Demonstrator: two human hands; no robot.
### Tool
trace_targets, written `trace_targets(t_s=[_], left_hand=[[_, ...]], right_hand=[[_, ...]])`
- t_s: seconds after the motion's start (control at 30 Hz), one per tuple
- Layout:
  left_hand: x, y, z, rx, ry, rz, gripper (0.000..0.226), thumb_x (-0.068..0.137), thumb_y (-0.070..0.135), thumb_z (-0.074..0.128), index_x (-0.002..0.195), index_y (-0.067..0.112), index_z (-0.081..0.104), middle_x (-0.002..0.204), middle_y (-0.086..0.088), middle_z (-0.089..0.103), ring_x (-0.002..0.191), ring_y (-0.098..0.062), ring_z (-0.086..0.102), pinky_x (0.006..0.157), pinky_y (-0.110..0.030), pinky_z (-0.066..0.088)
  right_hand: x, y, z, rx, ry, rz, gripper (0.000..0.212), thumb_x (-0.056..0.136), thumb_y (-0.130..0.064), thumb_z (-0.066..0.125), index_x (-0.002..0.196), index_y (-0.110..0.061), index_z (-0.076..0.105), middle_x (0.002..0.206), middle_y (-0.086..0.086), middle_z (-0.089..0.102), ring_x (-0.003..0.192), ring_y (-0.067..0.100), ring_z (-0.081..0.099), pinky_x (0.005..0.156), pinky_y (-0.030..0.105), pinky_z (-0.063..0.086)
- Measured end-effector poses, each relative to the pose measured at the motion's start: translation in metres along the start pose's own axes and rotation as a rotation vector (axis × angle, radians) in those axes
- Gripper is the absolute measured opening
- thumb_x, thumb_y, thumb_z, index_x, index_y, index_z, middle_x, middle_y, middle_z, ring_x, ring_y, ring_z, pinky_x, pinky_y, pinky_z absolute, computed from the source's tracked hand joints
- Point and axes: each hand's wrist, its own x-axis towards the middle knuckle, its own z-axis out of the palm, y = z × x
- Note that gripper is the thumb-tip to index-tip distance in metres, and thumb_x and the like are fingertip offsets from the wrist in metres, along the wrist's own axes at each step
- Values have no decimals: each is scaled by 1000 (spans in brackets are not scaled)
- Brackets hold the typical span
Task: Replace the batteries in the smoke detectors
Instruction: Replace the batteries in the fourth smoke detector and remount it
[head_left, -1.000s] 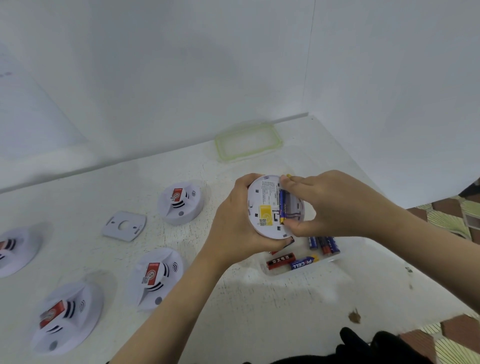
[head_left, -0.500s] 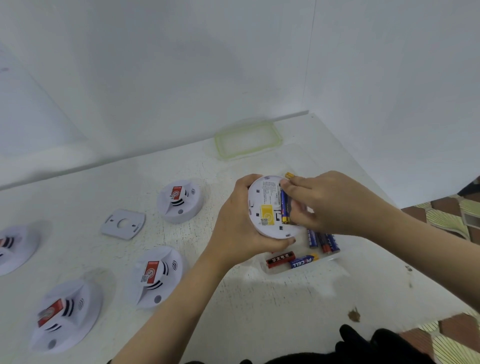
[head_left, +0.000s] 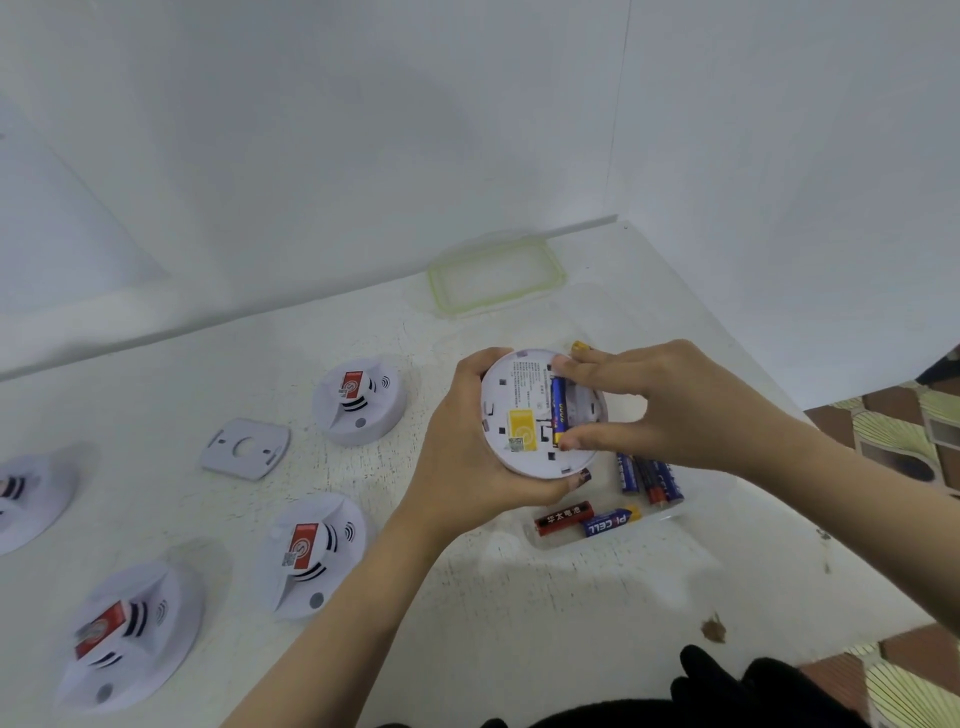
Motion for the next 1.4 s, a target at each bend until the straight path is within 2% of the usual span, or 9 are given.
trace_targets(t_s=[0.1, 0.17, 0.23, 0.47, 0.63, 0.8, 1.1, 1.2, 1.4], left_hand=[[1, 1, -1, -10, -6, -3, 88, 48, 39, 86, 120, 40, 34, 114, 27, 55, 106, -5, 61, 83, -28, 55], [2, 2, -1, -12, -6, -5, 88, 48, 40, 85, 119, 41, 35, 113, 27, 56, 105, -6, 61, 83, -27, 55], [3, 3, 0, -12, -7, -7, 88, 47, 41, 85, 119, 41, 34, 113, 26, 56, 104, -6, 62, 83, -26, 55], [10, 6, -3, -12, 2, 11, 84, 47, 42, 83, 116, 40, 34, 111, 29, 54, 103, 1, 59, 80, -14, 50], [12, 4, -5, -24, -5, 9, 86, 47, 42, 83, 118, 39, 35, 110, 26, 56, 103, -1, 60, 81, -16, 51], [10, 0, -5, -38, -6, 13, 86, 48, 40, 84, 118, 35, 35, 110, 34, 54, 104, 3, 59, 83, -14, 49], [13, -4, -5, -46, 9, 35, 85, 49, 35, 84, 118, 34, 35, 110, 34, 54, 105, 3, 59, 81, -12, 48], [13, -9, -7, -24, 19, 62, 91, 49, 27, 91, 120, 32, 34, 113, 37, 51, 108, 6, 56, 83, -8, 46], [17, -22, -17, 16, 117, 90, 95, 50, 32, 91, 125, 34, 32, 119, 39, 42, 117, 5, 48, 91, -8, 41]], right_hand=[[0, -5, -1, -184, 22, -116, 62, 80, -52, 48, 114, -3, 66, 100, 11, 73, 60, -2, 47, 52, 17, 49], [0, -4, 2, -284, 54, -194, 59, 81, -48, 47, 108, 0, 68, 97, 16, 72, 49, 4, 33, 42, 18, 45], [-1, -1, 5, -348, 83, -256, 56, 82, -43, 48, 105, 5, 67, 95, 22, 70, 39, 16, 44, 38, 21, 42], [4, 1, 11, -392, 40, -263, 68, 101, -41, 19, 111, 12, 61, 98, 26, 64, 40, 23, 47, 38, 25, 38], [4, 0, 14, -544, 59, -326, 48, 97, -27, 34, 99, 6, 68, 95, 26, 65, 54, 24, 48, 38, 22, 35], [6, -1, 15, -403, 67, -229, 64, 102, -29, 13, 111, 10, 62, 100, 27, 65, 42, 25, 52, 40, 24, 41], [5, -13, 12, -338, 71, -129, 64, 87, -51, 39, 110, 1, 67, 116, 24, 64, 53, 23, 63, 48, 21, 46], [4, -12, 10, -281, 56, -91, 61, 94, -50, 31, 115, -4, 66, 123, 20, 61, 59, 20, 65, 54, 16, 41], [-11, -5, 8, -53, 114, 52, 46, 98, -38, 30, 126, -14, 58, 141, -2, 46, 121, 8, 51, 89, 29, 52]])
